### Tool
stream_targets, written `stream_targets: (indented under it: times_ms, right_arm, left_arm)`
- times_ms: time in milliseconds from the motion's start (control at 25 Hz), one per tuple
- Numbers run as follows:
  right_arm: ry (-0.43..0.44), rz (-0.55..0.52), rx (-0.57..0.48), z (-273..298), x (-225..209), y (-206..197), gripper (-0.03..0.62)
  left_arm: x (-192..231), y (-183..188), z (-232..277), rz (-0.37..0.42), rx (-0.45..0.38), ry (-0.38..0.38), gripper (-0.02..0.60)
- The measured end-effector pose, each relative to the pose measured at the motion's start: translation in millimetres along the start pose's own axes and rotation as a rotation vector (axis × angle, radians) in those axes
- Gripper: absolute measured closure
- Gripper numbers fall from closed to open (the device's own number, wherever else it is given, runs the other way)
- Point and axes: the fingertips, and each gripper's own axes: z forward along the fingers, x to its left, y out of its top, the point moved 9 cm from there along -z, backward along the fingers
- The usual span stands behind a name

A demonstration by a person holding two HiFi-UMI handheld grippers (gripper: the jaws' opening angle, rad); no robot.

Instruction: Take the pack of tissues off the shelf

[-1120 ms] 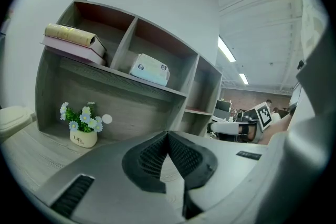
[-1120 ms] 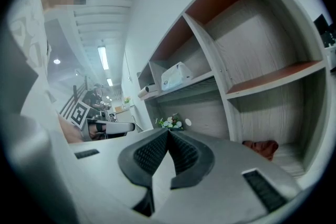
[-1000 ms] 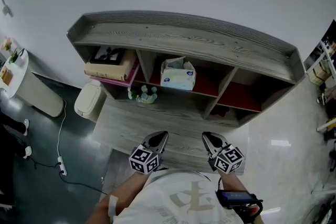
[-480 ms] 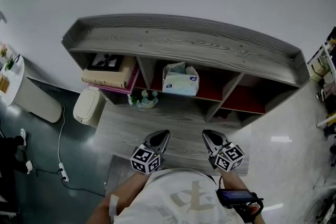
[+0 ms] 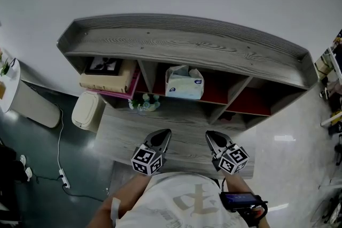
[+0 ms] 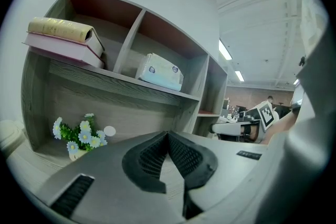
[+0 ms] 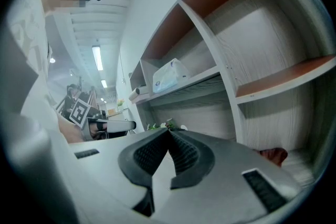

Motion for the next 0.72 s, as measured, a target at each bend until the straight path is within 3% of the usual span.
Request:
stream_targets:
  times_ms: [280, 360, 720]
  right_arm:
    - [0.009, -0.007, 0.017, 4, 4, -5, 0.589]
    - [0.009, -0.009, 0.016, 3, 4, -4, 0.589]
    - [-0.014, -0.009, 0.020, 0, -7, 0, 0.589]
  left_arm:
    - [13, 10, -1, -0.006, -0.019, 0.019, 0.546]
    - [17, 16, -2, -0.016, -0.029, 0.028, 0.509]
    - [27, 65, 3, 0.015, -0.079, 0.013, 0.474]
